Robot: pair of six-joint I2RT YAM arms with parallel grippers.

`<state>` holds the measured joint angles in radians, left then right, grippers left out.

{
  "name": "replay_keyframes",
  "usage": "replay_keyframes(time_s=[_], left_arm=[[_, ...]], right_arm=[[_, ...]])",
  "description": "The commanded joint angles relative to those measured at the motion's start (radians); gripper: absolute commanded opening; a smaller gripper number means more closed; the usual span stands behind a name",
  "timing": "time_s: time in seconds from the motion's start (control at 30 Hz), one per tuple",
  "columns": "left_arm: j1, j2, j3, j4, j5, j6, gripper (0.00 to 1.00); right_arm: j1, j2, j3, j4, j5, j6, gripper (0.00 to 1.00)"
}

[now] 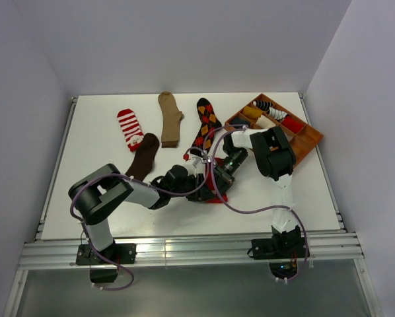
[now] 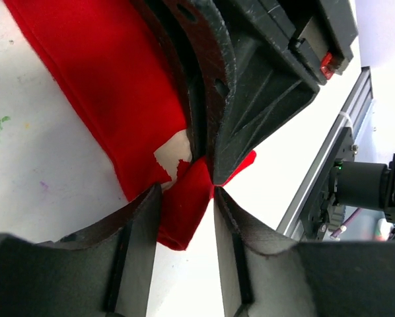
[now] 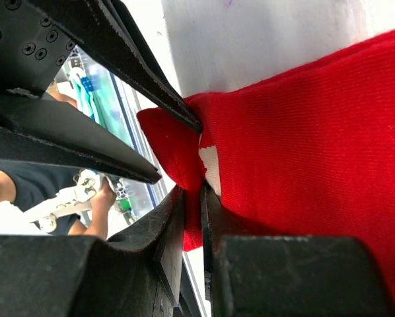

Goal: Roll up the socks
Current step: Roll the sock at the center of the board.

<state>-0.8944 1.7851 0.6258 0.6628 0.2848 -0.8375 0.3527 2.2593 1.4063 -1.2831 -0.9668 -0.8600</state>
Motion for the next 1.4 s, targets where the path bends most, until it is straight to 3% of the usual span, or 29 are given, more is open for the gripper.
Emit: replay_keyframes(time_s=[0.0,0.4,0.63,0.73,0.9,1.2,1.37], left_arm=[[-0.014,-0.003,0.035,-0.118,-0.022,0.038,0.43],[-0.014,-0.026,0.170,-0.494,-0.003,-0.078,0.00],[0.003,0.010,0.221,-0.690,0.045,-0.268,0.00],[0.020,0.010,0.183,-0.672,0.102,-0.362,0.00],[0.028,0.011,0.169,-0.675,0.138,-0.391,0.00],[0.103,0.019,0.095,-0.632,0.286,-0.528,0.00],[0.114,0.059,0.120,-0.693,0.303,-0.551,0.00]], right_arm=[[-0.015,0.008,0.007,0.022,0.017,-0.002,0.17],[-0.018,-0.092,-0.090,0.263,0.146,0.188,0.21],[-0.021,-0.248,-0.187,0.467,0.272,0.311,0.36],[-0.021,-0.309,-0.214,0.505,0.287,0.317,0.40],[-0.021,-0.409,-0.266,0.550,0.292,0.303,0.42],[-0.021,-0.688,-0.460,0.732,0.393,0.164,0.47],[0.003,-0.846,-0.596,0.800,0.356,0.049,0.51]])
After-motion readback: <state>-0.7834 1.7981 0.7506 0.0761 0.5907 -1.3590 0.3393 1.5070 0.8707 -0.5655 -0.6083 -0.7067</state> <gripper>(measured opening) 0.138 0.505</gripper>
